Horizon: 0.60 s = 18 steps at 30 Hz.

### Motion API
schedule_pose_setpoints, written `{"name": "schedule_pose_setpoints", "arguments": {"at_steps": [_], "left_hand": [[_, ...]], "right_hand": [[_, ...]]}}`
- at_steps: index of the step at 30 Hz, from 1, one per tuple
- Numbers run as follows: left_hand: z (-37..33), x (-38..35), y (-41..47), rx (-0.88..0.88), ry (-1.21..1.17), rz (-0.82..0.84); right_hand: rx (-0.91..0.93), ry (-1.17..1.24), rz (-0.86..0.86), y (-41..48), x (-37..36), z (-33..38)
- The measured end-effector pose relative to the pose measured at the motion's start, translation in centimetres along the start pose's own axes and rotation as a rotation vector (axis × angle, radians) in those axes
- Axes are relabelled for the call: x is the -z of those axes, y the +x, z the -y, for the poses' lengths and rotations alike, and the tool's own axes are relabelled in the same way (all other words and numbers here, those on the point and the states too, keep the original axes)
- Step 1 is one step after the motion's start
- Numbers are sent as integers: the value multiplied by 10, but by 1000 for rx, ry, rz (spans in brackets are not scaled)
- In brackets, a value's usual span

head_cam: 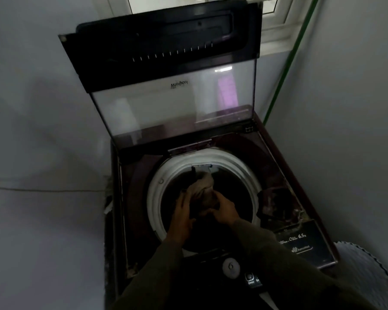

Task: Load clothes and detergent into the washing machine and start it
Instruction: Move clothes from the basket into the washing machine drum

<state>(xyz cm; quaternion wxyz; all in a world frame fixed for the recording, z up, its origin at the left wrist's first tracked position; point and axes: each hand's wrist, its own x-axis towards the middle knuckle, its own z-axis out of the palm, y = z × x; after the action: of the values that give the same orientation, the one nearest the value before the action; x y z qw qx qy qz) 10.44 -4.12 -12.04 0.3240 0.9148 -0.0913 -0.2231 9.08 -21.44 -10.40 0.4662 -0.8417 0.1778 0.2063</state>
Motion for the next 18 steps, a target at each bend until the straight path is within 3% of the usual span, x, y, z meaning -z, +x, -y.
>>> {"name": "schedule_pose_setpoints", "arguments": {"at_steps": [7,11,18], "left_hand": [[20,1,0,-127,240,169],[18,4,-6,-204,348,165],[-28,16,-12,-409,502,45]], "right_hand": [[-27,-271,94,4,-9,-3],[-36,-433,103,-8,0,-3],[59,-707,-278,-53,27,8]]}}
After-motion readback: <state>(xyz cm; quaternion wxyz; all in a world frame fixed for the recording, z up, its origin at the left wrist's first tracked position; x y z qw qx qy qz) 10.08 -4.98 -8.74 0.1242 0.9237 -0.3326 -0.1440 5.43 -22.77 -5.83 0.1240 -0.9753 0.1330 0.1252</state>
